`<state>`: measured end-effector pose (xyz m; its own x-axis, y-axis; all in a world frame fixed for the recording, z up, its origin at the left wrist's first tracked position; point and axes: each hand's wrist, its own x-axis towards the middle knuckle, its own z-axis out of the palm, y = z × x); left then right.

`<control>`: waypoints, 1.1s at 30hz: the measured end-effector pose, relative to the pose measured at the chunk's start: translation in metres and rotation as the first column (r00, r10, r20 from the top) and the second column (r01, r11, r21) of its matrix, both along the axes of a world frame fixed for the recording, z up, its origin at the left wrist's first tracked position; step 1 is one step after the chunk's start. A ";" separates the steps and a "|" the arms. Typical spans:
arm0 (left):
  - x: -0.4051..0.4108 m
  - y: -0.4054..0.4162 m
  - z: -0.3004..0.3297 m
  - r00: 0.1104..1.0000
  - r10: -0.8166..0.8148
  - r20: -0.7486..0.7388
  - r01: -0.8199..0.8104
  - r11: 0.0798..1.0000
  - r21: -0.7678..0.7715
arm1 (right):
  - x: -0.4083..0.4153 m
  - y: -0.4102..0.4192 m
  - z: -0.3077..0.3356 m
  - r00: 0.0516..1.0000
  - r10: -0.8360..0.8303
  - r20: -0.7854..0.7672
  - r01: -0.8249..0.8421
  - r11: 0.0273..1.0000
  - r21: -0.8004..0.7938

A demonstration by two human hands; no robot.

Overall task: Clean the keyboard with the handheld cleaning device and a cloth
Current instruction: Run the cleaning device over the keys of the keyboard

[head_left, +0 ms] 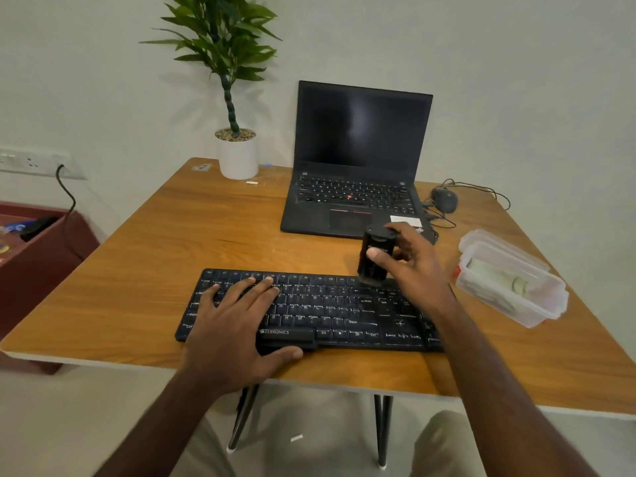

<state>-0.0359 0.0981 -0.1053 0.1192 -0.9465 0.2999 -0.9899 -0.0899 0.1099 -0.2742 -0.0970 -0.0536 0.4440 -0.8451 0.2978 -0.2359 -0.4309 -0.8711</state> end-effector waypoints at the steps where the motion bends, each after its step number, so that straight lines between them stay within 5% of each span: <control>1: 0.000 0.000 0.000 1.000 -0.004 0.004 0.004 1.000 0.002 | 0.002 0.003 -0.003 1.000 0.021 -0.013 -0.021 1.000 -0.004; 7: 0.000 0.001 0.001 1.000 -0.001 -0.003 0.001 1.000 0.009 | -0.011 -0.014 0.003 0.992 -0.103 -0.072 0.101 0.995 -0.028; 12: 0.002 -0.001 0.000 1.000 0.000 -0.002 0.000 1.000 0.009 | -0.004 -0.003 -0.006 0.998 0.060 -0.018 -0.059 0.998 0.034; 17: 0.001 0.000 0.000 1.000 0.001 -0.001 -0.001 1.000 0.007 | -0.024 -0.019 0.005 0.991 -0.093 -0.094 0.090 0.995 -0.036; 22: 0.001 -0.001 -0.001 1.000 0.005 0.000 -0.005 1.000 0.013 | -0.014 -0.004 -0.003 0.995 0.102 -0.011 -0.101 0.993 0.059; 29: 0.000 0.001 0.001 1.000 0.004 -0.002 -0.004 1.000 0.021 | -0.041 -0.024 0.005 0.999 -0.037 -0.031 0.037 0.999 -0.015; 33: 0.002 0.001 0.001 1.000 0.008 -0.007 -0.008 1.000 0.025 | -0.018 -0.008 -0.001 0.997 0.080 -0.023 -0.079 0.996 0.043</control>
